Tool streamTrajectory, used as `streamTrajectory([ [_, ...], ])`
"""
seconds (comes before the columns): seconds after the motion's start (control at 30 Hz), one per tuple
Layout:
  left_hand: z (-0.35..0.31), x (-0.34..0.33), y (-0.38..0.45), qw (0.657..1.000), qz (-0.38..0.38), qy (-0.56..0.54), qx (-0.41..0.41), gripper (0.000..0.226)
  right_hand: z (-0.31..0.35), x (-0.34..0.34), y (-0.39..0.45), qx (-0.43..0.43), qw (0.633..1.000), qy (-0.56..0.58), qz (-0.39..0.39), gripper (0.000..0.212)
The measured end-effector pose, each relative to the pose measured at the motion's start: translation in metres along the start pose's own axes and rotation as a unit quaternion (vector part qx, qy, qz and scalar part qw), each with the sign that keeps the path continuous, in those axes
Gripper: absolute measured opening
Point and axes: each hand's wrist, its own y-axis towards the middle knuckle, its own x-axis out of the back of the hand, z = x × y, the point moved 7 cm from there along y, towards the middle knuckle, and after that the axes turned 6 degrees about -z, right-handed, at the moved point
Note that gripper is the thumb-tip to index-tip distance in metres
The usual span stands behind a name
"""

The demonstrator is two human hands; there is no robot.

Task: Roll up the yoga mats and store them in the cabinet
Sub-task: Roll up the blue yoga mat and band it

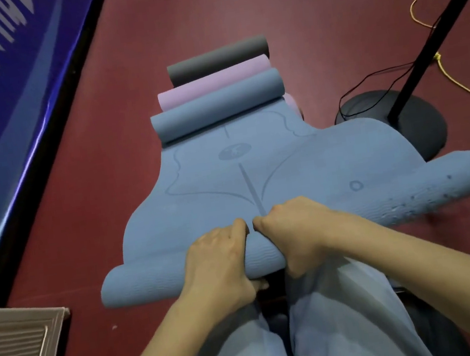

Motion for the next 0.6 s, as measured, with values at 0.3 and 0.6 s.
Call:
streamTrajectory([
  [0.3,-0.001,-0.015,0.003,0.998,-0.002,0.049,-0.026,0.049,0.012,-0.008,-0.011,-0.053,0.988,-0.027,-0.143,0.047],
  [0.6,0.008,-0.012,0.017,0.998,0.051,-0.03,0.031,0.05,0.009,-0.002,0.005,-0.024,0.99,-0.072,-0.12,0.042],
])
